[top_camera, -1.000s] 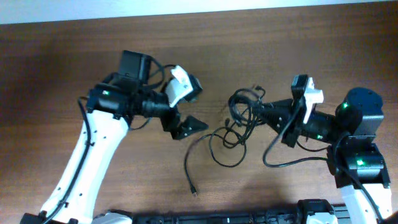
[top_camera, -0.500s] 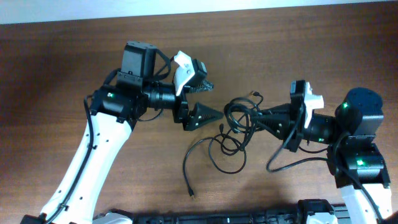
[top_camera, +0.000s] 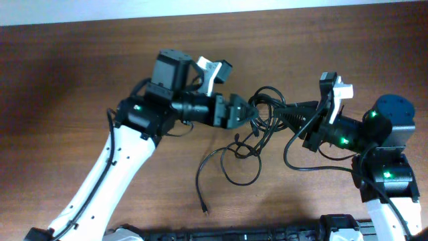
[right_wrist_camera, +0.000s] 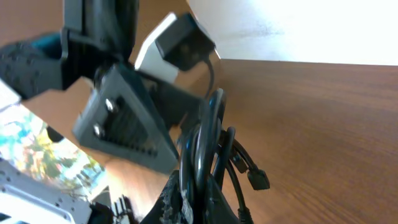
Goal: Untangle cables
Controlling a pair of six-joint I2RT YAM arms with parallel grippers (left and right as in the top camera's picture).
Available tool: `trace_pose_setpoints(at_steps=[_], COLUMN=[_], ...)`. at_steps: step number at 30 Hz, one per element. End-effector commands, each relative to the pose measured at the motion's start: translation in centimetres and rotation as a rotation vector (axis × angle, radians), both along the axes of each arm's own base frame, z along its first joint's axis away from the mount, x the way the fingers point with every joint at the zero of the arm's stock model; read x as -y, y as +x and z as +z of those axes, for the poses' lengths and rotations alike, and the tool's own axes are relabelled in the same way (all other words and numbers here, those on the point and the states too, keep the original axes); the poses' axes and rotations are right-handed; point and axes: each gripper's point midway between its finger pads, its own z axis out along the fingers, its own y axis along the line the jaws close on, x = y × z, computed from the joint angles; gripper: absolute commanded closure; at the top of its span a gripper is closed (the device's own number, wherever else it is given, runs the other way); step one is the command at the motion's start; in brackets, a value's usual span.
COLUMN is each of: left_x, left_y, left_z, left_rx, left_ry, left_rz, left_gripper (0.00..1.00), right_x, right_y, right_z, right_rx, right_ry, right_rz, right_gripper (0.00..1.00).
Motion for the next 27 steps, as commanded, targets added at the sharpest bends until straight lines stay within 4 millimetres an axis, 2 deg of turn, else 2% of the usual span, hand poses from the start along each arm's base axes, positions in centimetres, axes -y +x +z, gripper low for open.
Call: trace_pose_setpoints(at_steps=[1, 6, 7, 9, 11, 15, 18, 27], left_x=[0.7, 2.7, 2.9, 3.2, 3.1, 3.1, 3.0, 3.0], left_y=[0.3, 0.0, -0.1, 0.1, 0.2, 0.2, 0.1, -0.1], left_z=[0.3, 1.8, 2.0, 1.9, 1.8, 1.8, 1.7, 1.4], left_rx=[-0.038, -0.025, -0.014, 0.005, 0.009, 0.007, 0.002, -0.010], left_ry=[0.055, -0.007, -0.012, 0.000, 0.004, 0.005, 0.010, 0.018], left_rz=[0.137, 0.132, 0.130, 0.145, 0.152, 0.152, 0.152, 0.149], left_gripper=[0.01, 0.00, 0.06, 0.25, 0.32, 0.30, 0.37, 0.34], right_x=[0.2, 0.1, 0.2, 0.2, 0.2, 0.2, 0.2, 0.6], right_y=[0.1, 0.1, 0.1, 0.1, 0.1, 0.1, 0.2, 0.9], right_z=[0.8, 0.8, 0.8, 0.8, 0.8, 0.8, 1.0, 1.2], right_rx=[-0.016, -0.015, -0.014, -0.014, -0.014, -0.014, 0.001, 0.023], right_ry=[0.026, 0.026, 0.026, 0.026, 0.026, 0.026, 0.023, 0.014], right_rz=[-0.015, -0.015, -0.015, -0.015, -0.015, -0.016, -0.016, -0.059], right_gripper=[0.96, 0.96, 0.96, 0.96, 0.96, 0.96, 0.96, 0.96])
